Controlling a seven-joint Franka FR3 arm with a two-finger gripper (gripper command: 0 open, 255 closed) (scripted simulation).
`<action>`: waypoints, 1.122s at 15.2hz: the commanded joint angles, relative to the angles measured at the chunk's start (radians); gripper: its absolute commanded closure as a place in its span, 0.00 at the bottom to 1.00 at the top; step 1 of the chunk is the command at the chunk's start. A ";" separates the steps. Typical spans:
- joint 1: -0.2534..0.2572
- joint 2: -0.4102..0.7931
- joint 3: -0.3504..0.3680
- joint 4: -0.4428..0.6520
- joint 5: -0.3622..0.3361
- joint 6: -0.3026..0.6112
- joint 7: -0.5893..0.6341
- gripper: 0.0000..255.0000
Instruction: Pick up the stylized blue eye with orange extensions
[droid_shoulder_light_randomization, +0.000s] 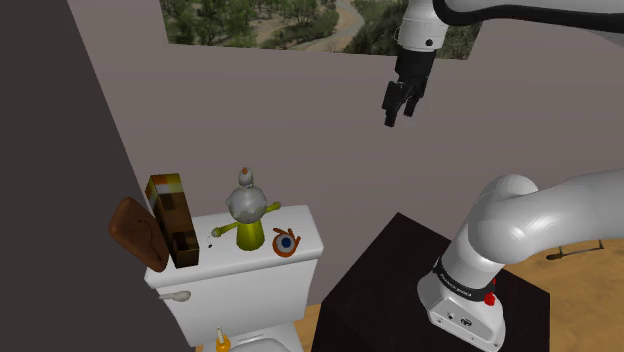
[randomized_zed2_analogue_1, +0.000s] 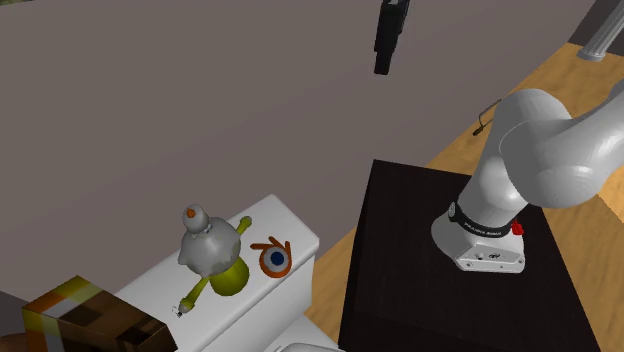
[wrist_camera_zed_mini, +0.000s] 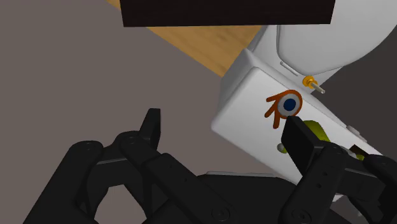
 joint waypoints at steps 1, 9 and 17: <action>0.000 0.000 0.000 0.000 0.000 0.000 0.000 0.00; 0.007 0.126 0.084 -0.140 0.077 0.243 0.165 0.00; 0.013 0.353 0.168 -0.190 0.135 0.504 0.319 0.00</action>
